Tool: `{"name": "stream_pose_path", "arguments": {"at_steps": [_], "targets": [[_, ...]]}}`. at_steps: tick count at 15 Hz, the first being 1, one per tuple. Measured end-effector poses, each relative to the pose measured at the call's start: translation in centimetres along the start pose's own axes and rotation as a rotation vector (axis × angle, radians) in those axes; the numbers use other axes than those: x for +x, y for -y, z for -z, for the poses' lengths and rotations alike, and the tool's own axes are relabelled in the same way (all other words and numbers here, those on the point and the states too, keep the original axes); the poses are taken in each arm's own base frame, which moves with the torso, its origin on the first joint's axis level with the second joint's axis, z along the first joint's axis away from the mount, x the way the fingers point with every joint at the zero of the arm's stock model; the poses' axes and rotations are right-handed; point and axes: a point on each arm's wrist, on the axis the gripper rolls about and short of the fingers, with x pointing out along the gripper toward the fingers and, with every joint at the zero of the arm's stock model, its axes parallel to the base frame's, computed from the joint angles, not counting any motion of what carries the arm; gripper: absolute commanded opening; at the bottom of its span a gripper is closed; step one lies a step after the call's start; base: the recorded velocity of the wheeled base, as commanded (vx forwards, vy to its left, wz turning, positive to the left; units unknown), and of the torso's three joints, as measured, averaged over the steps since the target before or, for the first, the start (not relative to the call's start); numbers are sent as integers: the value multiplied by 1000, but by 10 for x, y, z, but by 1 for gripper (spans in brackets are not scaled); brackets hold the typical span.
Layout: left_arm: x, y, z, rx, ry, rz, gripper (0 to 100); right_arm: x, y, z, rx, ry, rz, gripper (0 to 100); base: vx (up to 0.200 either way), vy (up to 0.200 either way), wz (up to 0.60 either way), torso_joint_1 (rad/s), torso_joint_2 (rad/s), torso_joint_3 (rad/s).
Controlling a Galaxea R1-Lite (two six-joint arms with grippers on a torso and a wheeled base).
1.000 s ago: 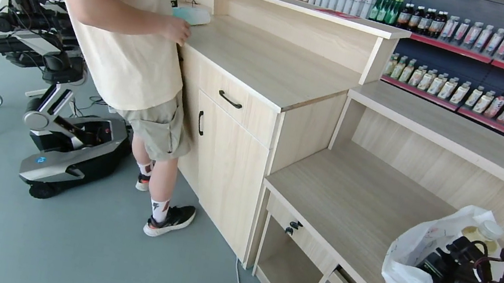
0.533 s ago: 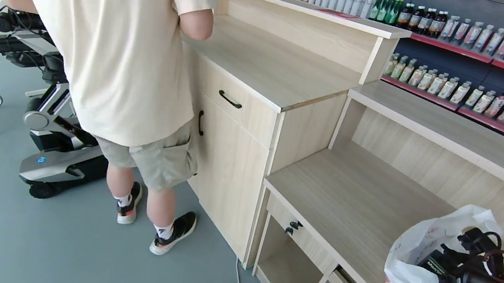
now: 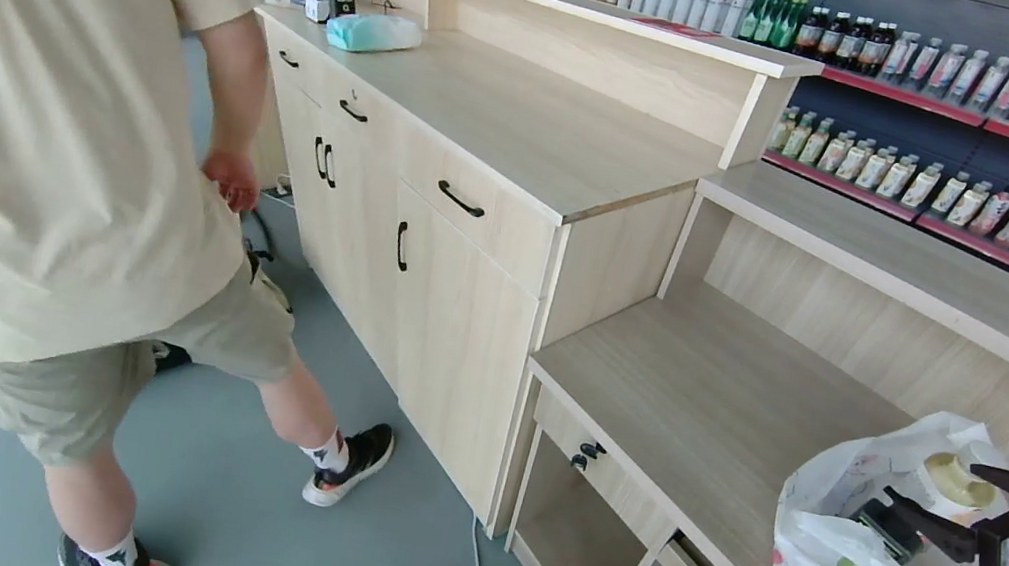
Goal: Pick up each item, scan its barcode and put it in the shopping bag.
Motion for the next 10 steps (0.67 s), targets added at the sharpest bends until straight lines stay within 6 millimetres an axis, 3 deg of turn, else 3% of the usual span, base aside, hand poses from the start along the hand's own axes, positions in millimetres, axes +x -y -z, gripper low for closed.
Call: {"name": "stream_pose_path", "arguments": {"at_steps": [4, 10], "targets": [[0, 0, 0, 0, 0, 0, 100, -49, -1, -40, -80, 28, 200, 100, 0, 0, -600, 5, 2, 2], [0, 0, 0, 0, 0, 0, 100, -94, 5, -151, 20, 158, 539, 100, 0, 0, -600, 3, 2, 3]]}}
